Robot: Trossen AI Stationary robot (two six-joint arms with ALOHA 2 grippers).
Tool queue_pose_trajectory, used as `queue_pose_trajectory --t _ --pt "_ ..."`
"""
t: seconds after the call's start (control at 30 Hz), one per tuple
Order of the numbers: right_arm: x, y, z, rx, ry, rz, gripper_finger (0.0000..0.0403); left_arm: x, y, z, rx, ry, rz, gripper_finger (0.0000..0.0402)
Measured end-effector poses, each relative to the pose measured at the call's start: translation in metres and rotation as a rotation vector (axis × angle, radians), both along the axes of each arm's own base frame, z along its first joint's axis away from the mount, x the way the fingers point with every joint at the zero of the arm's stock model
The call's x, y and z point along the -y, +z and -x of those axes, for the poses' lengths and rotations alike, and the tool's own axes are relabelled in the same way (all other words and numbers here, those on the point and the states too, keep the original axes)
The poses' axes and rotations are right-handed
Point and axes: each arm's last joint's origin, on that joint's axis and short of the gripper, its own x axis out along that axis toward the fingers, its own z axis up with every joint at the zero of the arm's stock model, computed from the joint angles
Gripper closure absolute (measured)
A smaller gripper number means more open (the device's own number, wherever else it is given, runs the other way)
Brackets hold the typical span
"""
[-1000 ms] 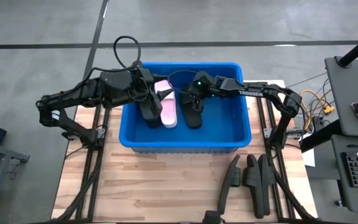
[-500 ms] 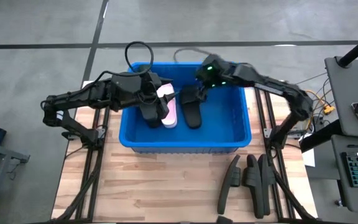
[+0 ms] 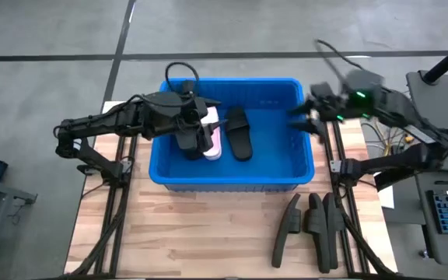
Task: Pick and place slides into bin
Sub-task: Put the left black slide into the bin
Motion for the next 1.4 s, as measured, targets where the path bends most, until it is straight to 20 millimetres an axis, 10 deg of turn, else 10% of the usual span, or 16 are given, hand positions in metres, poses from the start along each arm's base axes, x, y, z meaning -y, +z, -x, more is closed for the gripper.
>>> queue_pose_trajectory --t 0.4,0.87,1.4 --pt "-0.08 -0.002 0.049 -0.094 0.112 -0.277 0.0182 0.0 -0.017 -0.029 -0.062 -0.016 -0.062 0.0178" --pt "-0.166 -0.064 0.031 -0.718 0.145 -0.232 0.0182 0.0 -0.013 -0.032 0.038 0.016 0.049 0.0178" --pt "-0.267 -0.156 0.007 -0.873 -0.125 -0.017 0.0182 0.0 -0.015 -0.036 0.084 0.034 0.125 0.0178"
